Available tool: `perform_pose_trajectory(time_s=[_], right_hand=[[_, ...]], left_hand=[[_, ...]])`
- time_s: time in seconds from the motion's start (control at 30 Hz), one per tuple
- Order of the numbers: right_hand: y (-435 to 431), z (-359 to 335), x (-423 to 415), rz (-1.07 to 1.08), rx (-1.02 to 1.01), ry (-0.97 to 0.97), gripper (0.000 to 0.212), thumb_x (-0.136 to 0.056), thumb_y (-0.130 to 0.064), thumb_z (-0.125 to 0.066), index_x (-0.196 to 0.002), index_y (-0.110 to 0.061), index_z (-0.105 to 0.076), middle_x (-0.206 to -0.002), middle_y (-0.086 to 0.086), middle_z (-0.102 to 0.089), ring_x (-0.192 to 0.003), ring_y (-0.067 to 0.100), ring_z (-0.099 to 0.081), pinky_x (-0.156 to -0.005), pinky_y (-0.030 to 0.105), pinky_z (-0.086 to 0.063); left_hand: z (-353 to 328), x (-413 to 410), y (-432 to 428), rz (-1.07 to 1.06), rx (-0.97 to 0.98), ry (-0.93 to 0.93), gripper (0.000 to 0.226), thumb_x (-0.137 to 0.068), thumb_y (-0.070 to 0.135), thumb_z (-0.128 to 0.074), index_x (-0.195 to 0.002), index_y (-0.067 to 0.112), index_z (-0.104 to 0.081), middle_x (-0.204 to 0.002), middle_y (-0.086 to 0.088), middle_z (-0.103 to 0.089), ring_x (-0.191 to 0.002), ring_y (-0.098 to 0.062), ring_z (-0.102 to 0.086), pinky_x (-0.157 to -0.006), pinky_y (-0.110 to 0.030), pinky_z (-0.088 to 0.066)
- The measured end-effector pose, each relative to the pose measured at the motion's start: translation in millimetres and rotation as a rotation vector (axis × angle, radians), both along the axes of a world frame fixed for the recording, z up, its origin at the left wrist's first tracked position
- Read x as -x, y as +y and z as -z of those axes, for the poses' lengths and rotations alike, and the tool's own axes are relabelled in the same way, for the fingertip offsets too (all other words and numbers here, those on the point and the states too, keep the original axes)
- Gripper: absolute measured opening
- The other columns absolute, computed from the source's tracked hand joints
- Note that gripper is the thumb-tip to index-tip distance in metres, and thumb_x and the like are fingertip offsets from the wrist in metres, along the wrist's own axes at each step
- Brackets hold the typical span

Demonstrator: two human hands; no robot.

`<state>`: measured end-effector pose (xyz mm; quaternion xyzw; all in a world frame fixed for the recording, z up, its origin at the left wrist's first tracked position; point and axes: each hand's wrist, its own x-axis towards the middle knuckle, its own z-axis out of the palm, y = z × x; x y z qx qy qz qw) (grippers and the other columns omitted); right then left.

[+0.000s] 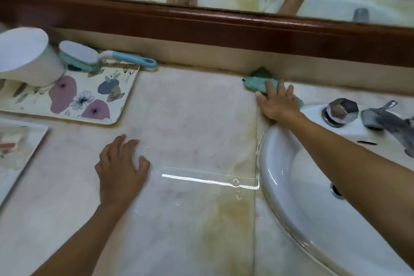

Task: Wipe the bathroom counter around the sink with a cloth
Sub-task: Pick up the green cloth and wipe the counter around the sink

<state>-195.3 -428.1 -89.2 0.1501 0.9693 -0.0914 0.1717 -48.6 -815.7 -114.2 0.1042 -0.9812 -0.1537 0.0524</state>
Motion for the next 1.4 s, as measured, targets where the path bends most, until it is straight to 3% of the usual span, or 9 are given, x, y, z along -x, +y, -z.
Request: perform_pose_trajectory(time_s=[0.27,0.53,0.67,0.77,0.9,1.0,1.13,1.23,1.4], right_hand=[[-22.2,-6.8,-17.2,-0.110,0.036,-0.096,0.070,-0.092,-0.068,-0.009,-0.152,-0.034,0.006,-0.161,0.005,0.016,-0.146,0.038,0.012,-0.116,0.053,-0.001],[-98.0,-7.7,-97.9,-0.366,0.208,-0.044,0.057,-0.099,-0.055,-0.013,-0.153,-0.036,-0.010,-0.162,-0.001,0.007,-0.148,0.031,0.008,-0.117,0.048,-0.004],[-86.2,-8.9,-68.6,-0.324,0.199,-0.047,0.055,-0.100,-0.053,-0.014,-0.152,-0.034,-0.015,-0.163,-0.002,-0.002,-0.148,0.031,0.003,-0.117,0.052,-0.008],[-76.2,-10.3,-26.1,-0.294,0.104,0.015,0.054,-0.099,-0.054,-0.013,-0.148,-0.034,-0.023,-0.162,-0.001,-0.007,-0.148,0.031,0.002,-0.114,0.058,-0.001],[-81.5,6.4,-16.5,-0.503,0.005,0.175,0.072,-0.094,-0.061,-0.026,-0.151,-0.018,-0.016,-0.163,0.003,-0.003,-0.148,0.024,0.002,-0.117,0.050,-0.002],[-95.0,23.0,-25.9,-0.459,-0.023,0.207,0.074,-0.093,-0.067,-0.021,-0.154,-0.029,-0.001,-0.162,0.003,0.009,-0.148,0.025,0.009,-0.118,0.047,-0.003],[-133.0,26.3,-52.0,-0.437,0.005,0.217,0.063,-0.098,-0.056,-0.024,-0.153,-0.032,-0.009,-0.162,0.003,0.006,-0.148,0.026,0.006,-0.118,0.045,-0.005],[-155.4,27.4,-101.4,-0.567,0.071,0.265,0.058,-0.099,-0.047,-0.024,-0.153,-0.029,-0.015,-0.162,0.001,-0.001,-0.149,0.024,0.001,-0.117,0.041,-0.009],[-127.7,28.7,-134.1,-0.686,0.150,0.269,0.059,-0.095,-0.044,-0.019,-0.152,-0.031,-0.019,-0.161,-0.006,-0.009,-0.149,0.019,-0.005,-0.116,0.037,-0.013]], left_hand=[[3.3,-0.1,-1.5,0.003,-0.008,0.022,0.052,-0.078,0.044,-0.041,-0.125,0.026,-0.054,-0.147,0.001,-0.041,-0.133,-0.029,-0.033,-0.101,-0.053,-0.034],[3.8,0.0,-2.4,0.006,-0.044,0.032,0.048,-0.080,0.042,-0.045,-0.125,0.027,-0.055,-0.147,0.002,-0.041,-0.134,-0.027,-0.033,-0.102,-0.051,-0.032],[6.6,-2.9,-6.6,0.002,-0.074,0.034,0.049,-0.082,0.043,-0.046,-0.128,0.029,-0.055,-0.149,0.005,-0.040,-0.135,-0.024,-0.032,-0.104,-0.049,-0.031],[8.9,-3.5,-9.6,0.010,-0.083,0.043,0.048,-0.083,0.044,-0.046,-0.128,0.030,-0.056,-0.148,0.005,-0.041,-0.135,-0.023,-0.032,-0.104,-0.047,-0.031],[8.4,-0.8,-10.7,0.003,-0.112,0.054,0.048,-0.081,0.045,-0.047,-0.125,0.030,-0.057,-0.146,0.007,-0.043,-0.133,-0.023,-0.034,-0.103,-0.047,-0.031],[8.4,-1.1,-11.0,0.008,-0.118,0.050,0.046,-0.081,0.043,-0.049,-0.125,0.030,-0.057,-0.146,0.006,-0.043,-0.133,-0.024,-0.034,-0.103,-0.046,-0.031],[7.0,-1.1,-10.0,0.008,-0.120,0.052,0.046,-0.081,0.043,-0.049,-0.124,0.030,-0.056,-0.146,0.006,-0.042,-0.133,-0.023,-0.033,-0.104,-0.046,-0.030],[7.4,-2.1,-11.6,0.013,-0.134,0.052,0.046,-0.082,0.043,-0.050,-0.125,0.030,-0.056,-0.146,0.006,-0.042,-0.134,-0.023,-0.033,-0.104,-0.047,-0.030],[4.6,-3.6,-15.9,0.039,-0.191,-0.002,0.043,-0.087,0.038,-0.057,-0.130,0.030,-0.055,-0.151,0.007,-0.037,-0.138,-0.022,-0.028,-0.108,-0.043,-0.026]])
